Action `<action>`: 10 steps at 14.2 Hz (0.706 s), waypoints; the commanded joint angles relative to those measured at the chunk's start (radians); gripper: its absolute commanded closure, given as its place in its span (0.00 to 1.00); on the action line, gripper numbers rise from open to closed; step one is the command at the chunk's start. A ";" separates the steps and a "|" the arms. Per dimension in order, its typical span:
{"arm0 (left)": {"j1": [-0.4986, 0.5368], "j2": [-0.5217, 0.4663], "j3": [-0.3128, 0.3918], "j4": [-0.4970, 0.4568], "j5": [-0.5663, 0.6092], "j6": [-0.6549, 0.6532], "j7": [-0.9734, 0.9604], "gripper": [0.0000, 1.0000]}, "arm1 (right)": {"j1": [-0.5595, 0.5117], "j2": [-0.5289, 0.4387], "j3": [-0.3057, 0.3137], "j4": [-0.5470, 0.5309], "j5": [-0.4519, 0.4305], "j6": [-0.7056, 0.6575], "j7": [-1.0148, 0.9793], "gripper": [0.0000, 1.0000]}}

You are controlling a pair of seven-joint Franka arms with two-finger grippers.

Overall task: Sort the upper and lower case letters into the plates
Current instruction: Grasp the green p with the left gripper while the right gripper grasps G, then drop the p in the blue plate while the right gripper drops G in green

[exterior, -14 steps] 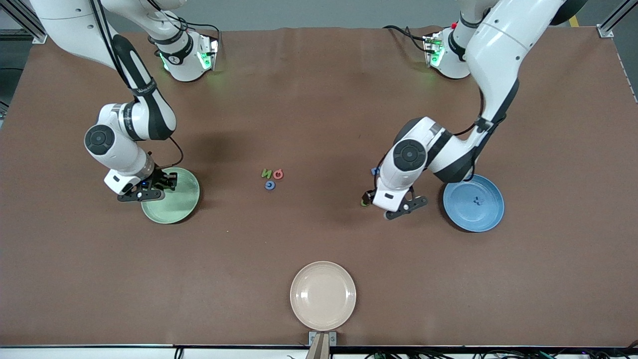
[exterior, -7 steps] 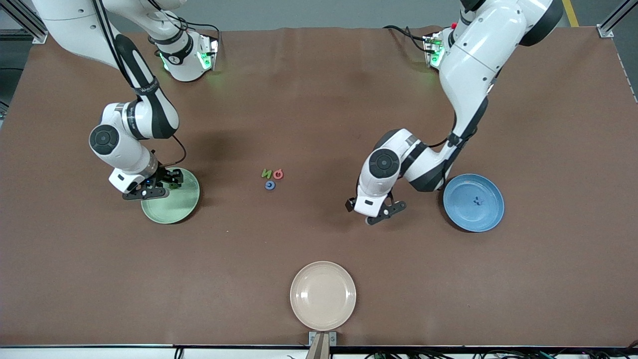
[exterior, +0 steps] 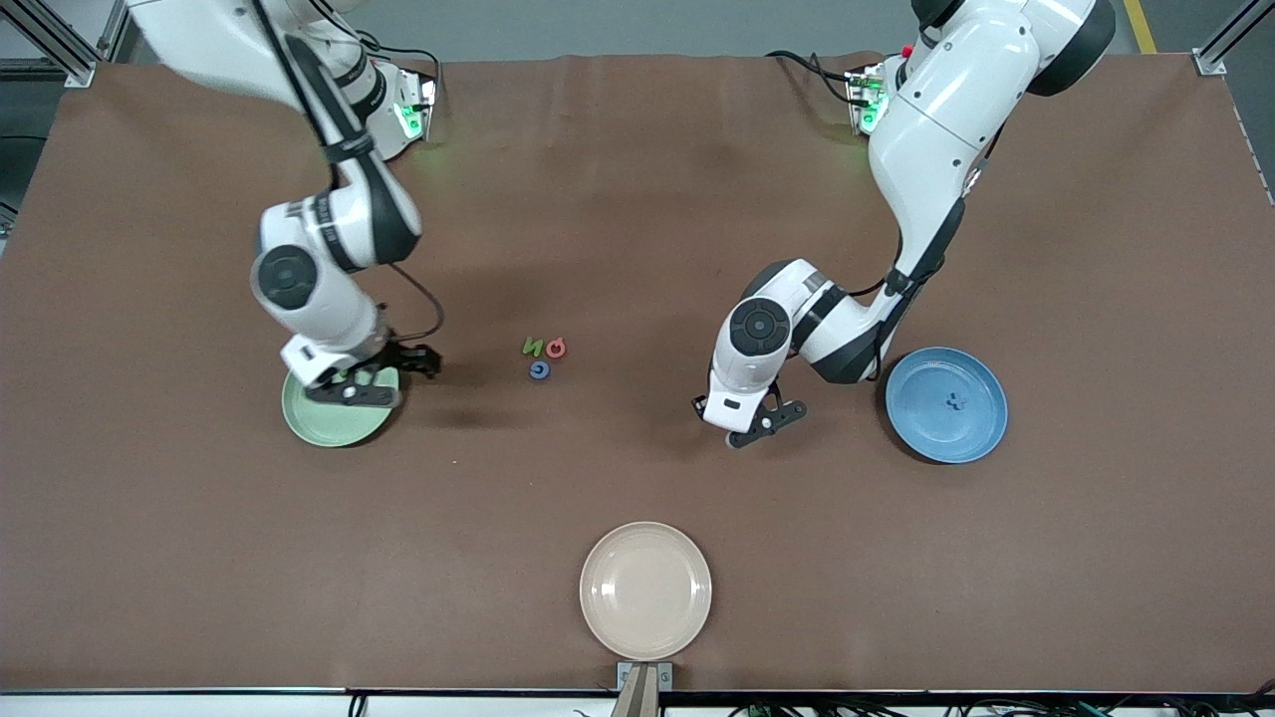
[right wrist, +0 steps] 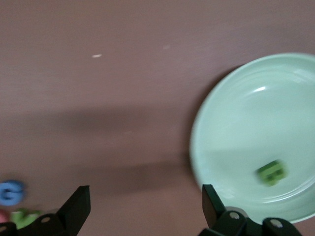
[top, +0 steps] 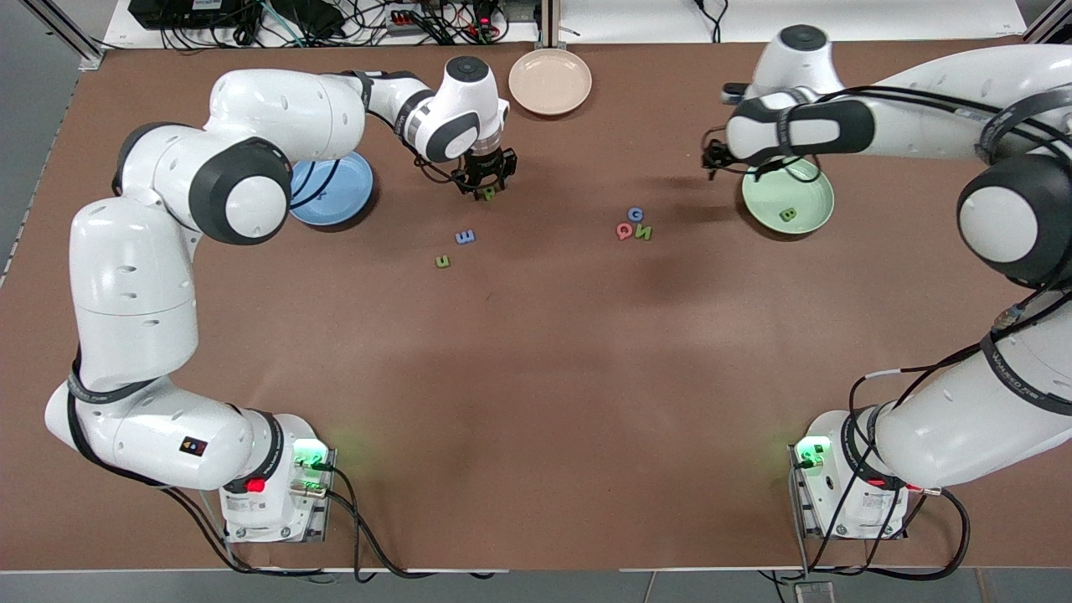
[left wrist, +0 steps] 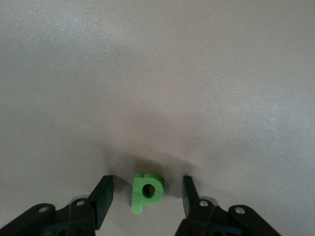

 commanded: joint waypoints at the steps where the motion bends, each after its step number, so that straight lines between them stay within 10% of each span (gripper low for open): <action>1: -0.001 -0.005 0.001 -0.011 0.023 0.008 -0.032 0.48 | 0.091 0.068 -0.008 0.062 0.015 0.023 0.167 0.00; 10: 0.007 -0.020 0.000 -0.012 0.025 0.000 -0.080 0.88 | 0.230 0.246 -0.010 0.172 0.013 0.147 0.401 0.34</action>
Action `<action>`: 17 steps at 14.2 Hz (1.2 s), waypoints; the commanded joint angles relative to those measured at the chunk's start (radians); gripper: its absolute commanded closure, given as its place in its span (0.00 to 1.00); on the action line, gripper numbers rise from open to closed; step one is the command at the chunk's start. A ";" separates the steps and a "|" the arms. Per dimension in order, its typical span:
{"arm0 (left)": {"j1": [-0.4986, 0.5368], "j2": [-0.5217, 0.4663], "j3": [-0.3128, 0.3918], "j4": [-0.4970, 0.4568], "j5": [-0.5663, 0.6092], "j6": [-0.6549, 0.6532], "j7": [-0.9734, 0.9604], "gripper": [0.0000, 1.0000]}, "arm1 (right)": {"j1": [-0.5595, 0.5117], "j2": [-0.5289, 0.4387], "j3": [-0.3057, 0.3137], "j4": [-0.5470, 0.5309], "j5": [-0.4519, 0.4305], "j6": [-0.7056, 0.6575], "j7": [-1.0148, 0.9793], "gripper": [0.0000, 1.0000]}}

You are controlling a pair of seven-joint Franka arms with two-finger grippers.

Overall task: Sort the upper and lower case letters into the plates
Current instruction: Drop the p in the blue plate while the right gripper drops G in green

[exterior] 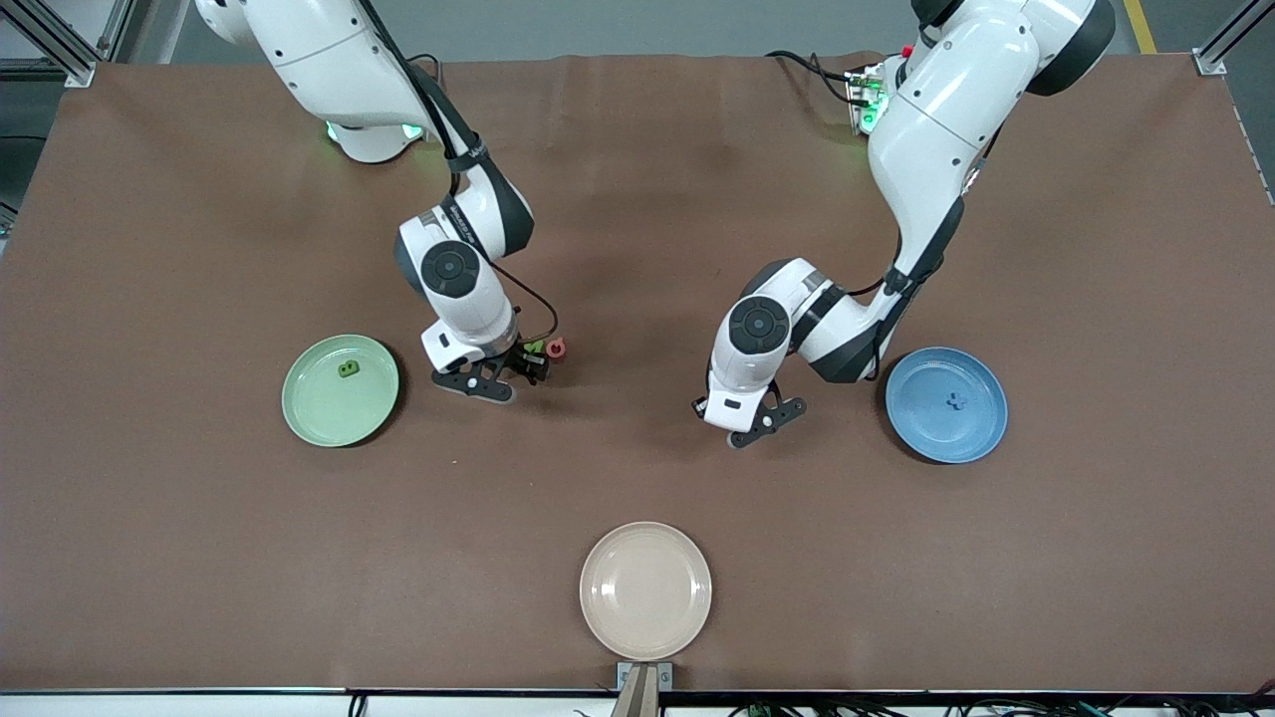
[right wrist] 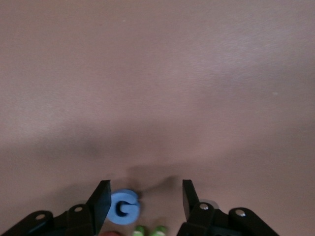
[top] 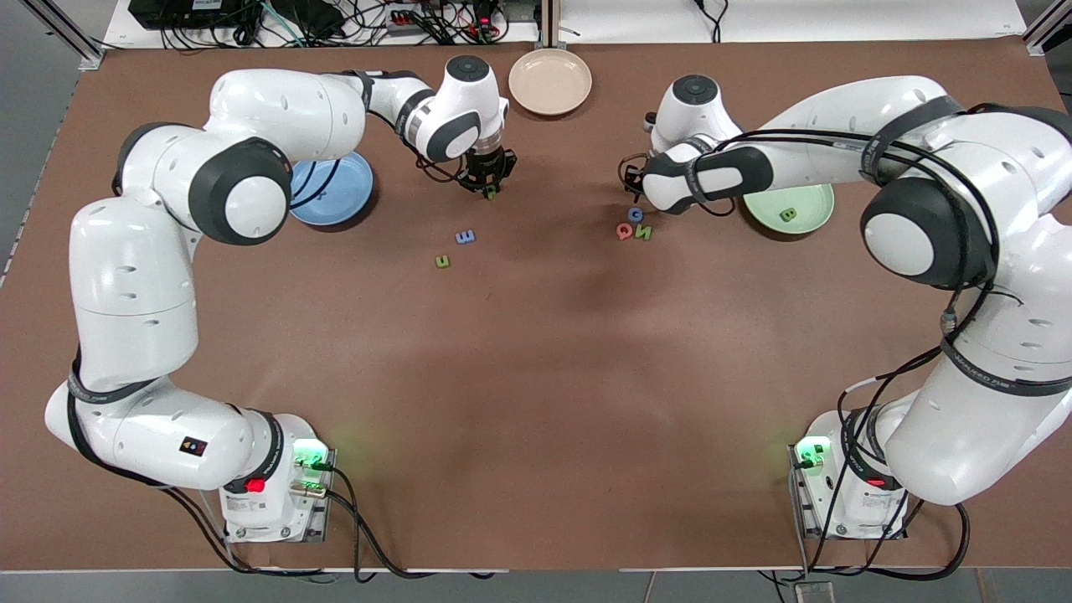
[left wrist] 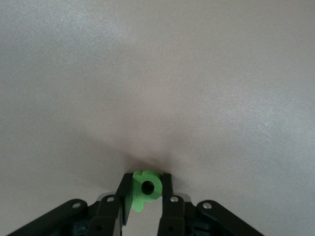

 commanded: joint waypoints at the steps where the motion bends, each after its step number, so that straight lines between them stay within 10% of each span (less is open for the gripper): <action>1: 0.012 -0.036 0.003 -0.020 0.025 -0.011 -0.026 0.88 | 0.032 0.023 -0.010 0.035 0.005 -0.004 0.035 0.34; 9: 0.208 -0.316 -0.009 -0.298 0.025 -0.022 0.228 0.89 | 0.067 0.040 -0.012 0.032 0.005 -0.007 0.062 0.35; 17: 0.435 -0.452 -0.009 -0.567 0.047 0.120 0.578 0.89 | 0.062 0.043 -0.012 0.028 0.003 -0.018 0.059 0.86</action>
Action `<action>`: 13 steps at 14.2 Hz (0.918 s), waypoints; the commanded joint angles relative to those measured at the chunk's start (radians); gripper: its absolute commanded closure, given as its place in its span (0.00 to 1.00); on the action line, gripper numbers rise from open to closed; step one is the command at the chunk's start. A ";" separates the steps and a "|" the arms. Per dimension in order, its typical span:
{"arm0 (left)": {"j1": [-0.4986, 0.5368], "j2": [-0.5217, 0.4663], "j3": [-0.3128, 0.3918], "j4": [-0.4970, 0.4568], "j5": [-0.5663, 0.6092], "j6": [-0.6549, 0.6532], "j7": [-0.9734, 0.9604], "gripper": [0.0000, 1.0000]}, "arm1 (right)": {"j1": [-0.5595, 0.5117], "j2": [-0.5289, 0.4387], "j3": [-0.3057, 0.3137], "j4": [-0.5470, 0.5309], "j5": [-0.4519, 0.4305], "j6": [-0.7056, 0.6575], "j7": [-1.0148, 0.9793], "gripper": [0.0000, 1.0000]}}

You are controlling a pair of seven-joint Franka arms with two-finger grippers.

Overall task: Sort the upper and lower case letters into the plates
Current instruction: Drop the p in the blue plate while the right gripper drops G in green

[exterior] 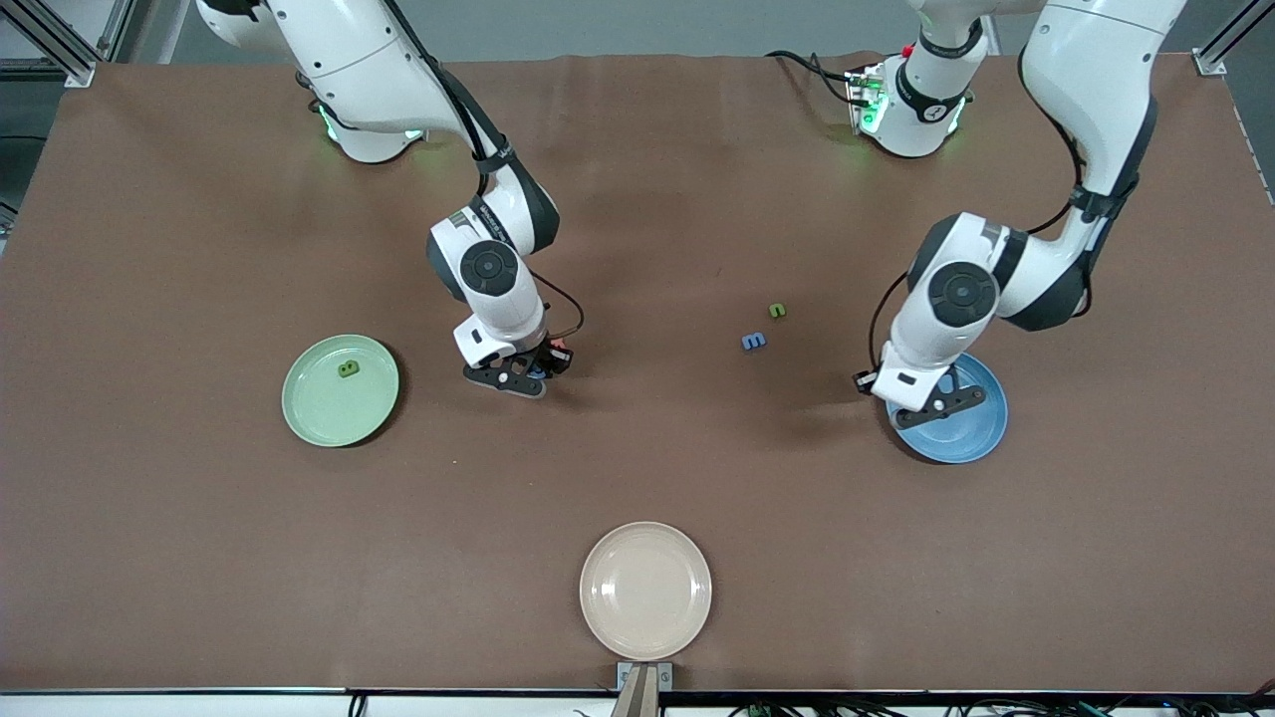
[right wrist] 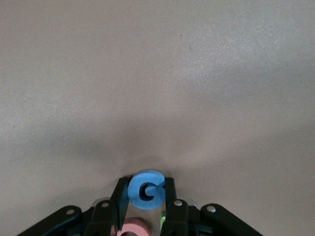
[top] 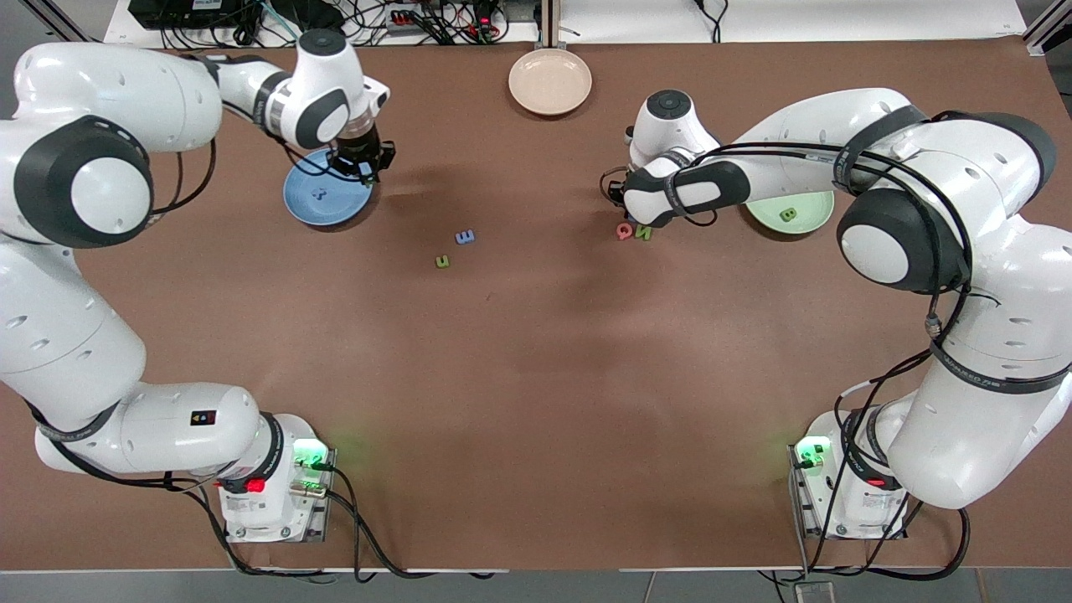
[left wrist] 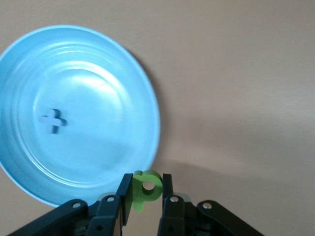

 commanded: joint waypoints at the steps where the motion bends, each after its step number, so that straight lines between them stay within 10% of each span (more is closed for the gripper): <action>1: 0.073 -0.040 -0.009 -0.088 0.069 0.063 0.070 0.89 | -0.002 0.003 -0.009 0.003 0.003 -0.008 0.008 0.95; 13: 0.193 0.040 -0.009 -0.118 0.157 0.158 0.174 0.87 | -0.311 -0.262 -0.015 -0.118 -0.011 -0.258 -0.518 0.99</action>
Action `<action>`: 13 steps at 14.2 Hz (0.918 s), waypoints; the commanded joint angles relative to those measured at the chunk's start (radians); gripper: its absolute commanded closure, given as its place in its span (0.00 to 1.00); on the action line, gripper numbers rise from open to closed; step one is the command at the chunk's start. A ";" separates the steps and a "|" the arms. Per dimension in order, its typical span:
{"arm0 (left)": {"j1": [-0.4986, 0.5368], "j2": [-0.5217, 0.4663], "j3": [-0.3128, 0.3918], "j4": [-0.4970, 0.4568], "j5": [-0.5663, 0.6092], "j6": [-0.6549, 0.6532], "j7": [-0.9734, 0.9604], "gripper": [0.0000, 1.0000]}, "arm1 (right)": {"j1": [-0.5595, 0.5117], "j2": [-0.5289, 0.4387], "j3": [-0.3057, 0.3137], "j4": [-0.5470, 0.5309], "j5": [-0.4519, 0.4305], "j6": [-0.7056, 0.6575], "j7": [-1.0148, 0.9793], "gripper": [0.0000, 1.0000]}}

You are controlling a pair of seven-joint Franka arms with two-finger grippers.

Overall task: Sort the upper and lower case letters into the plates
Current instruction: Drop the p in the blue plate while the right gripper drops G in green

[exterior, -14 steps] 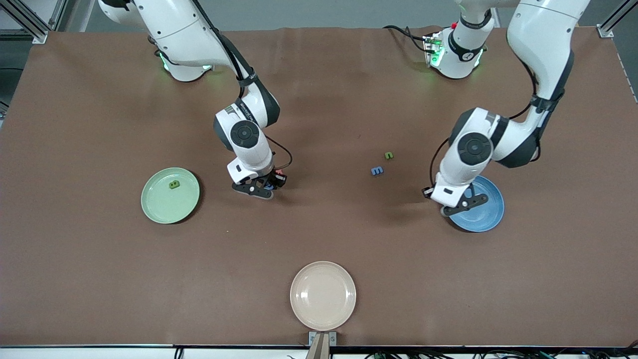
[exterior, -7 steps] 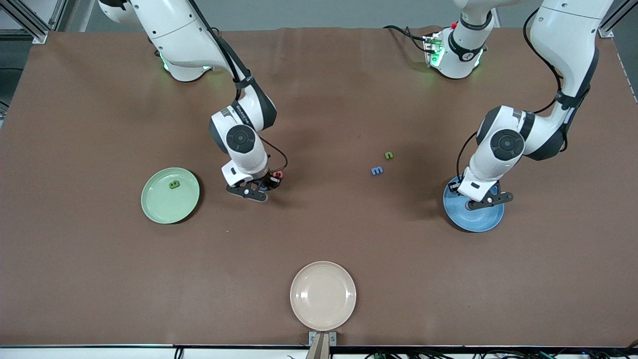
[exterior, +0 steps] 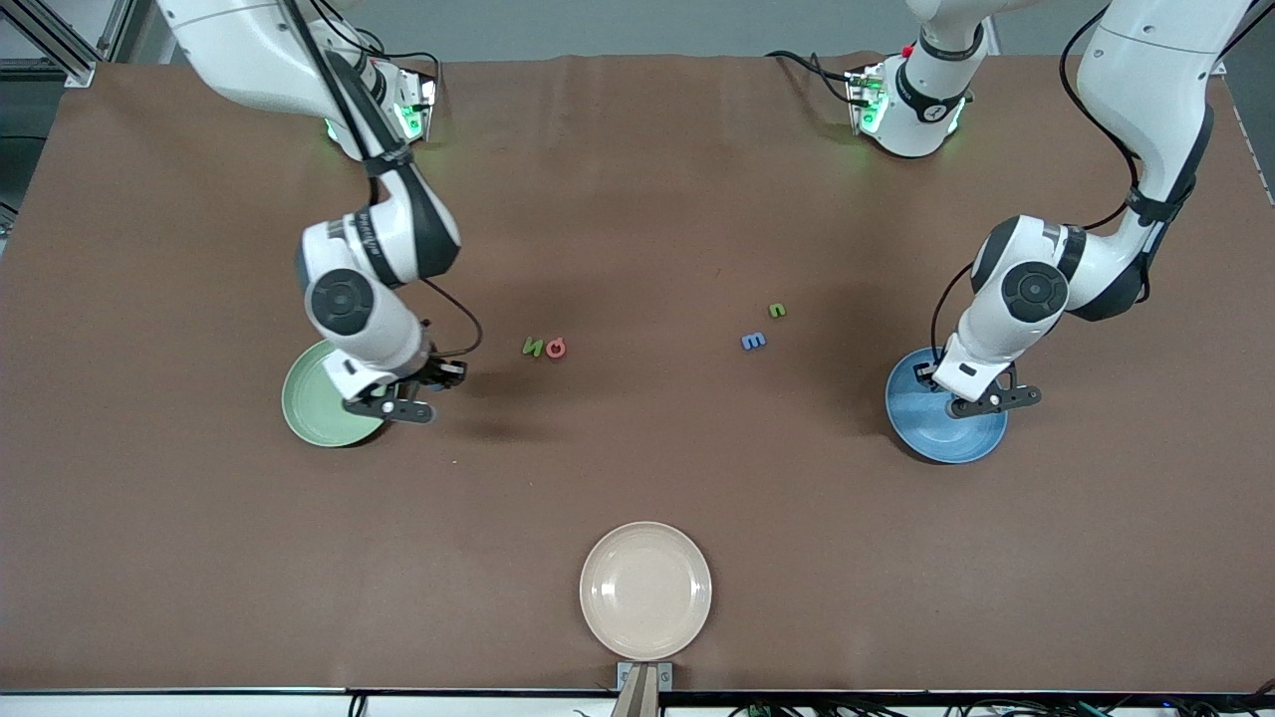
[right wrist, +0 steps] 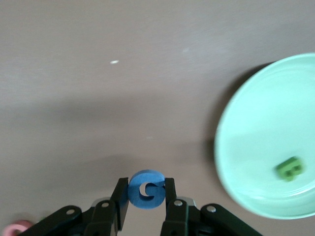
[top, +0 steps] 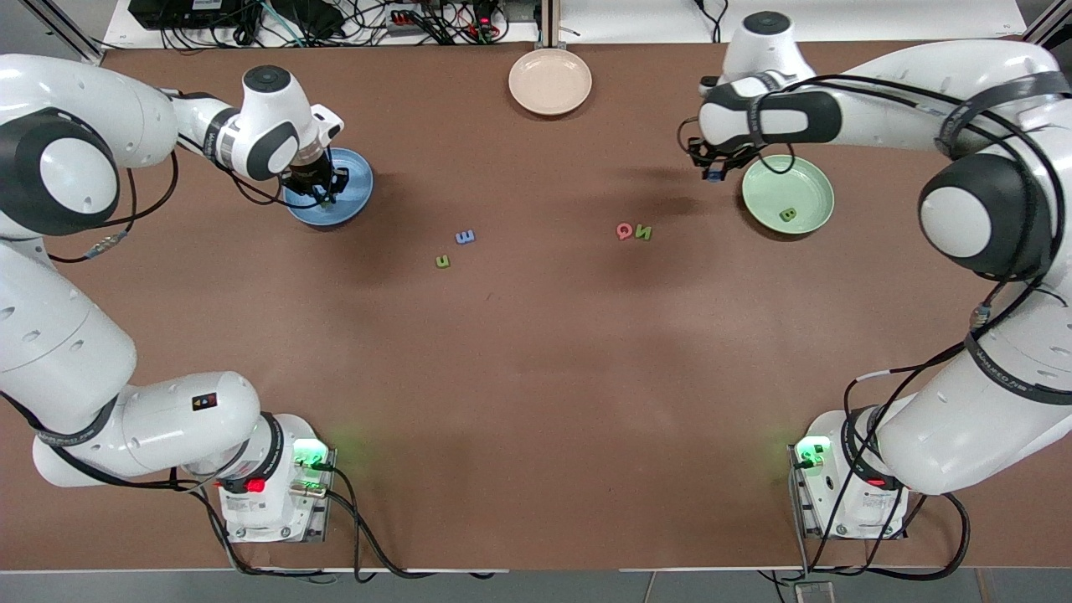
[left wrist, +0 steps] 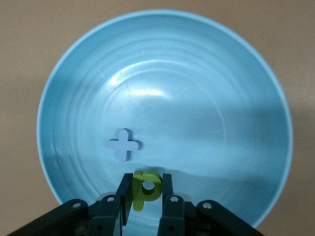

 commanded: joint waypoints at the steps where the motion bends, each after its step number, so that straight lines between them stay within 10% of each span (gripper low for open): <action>1: 0.010 0.007 -0.010 -0.007 0.022 0.021 0.007 0.87 | -0.075 -0.070 0.018 -0.096 -0.009 0.021 -0.107 0.99; 3: 0.010 0.002 -0.010 -0.002 0.022 0.020 0.007 0.62 | -0.118 -0.073 0.018 -0.139 -0.009 0.066 -0.167 0.99; 5: 0.004 -0.013 -0.013 0.006 0.022 0.011 0.002 0.06 | -0.158 -0.079 0.018 -0.208 -0.009 0.161 -0.239 0.99; 12: 0.008 -0.107 -0.222 0.053 -0.066 -0.183 -0.063 0.00 | -0.239 -0.048 0.022 -0.269 -0.007 0.289 -0.339 0.97; 13: 0.008 -0.107 -0.262 0.053 -0.066 -0.204 -0.109 0.00 | -0.238 -0.044 0.022 -0.269 -0.007 0.287 -0.339 0.83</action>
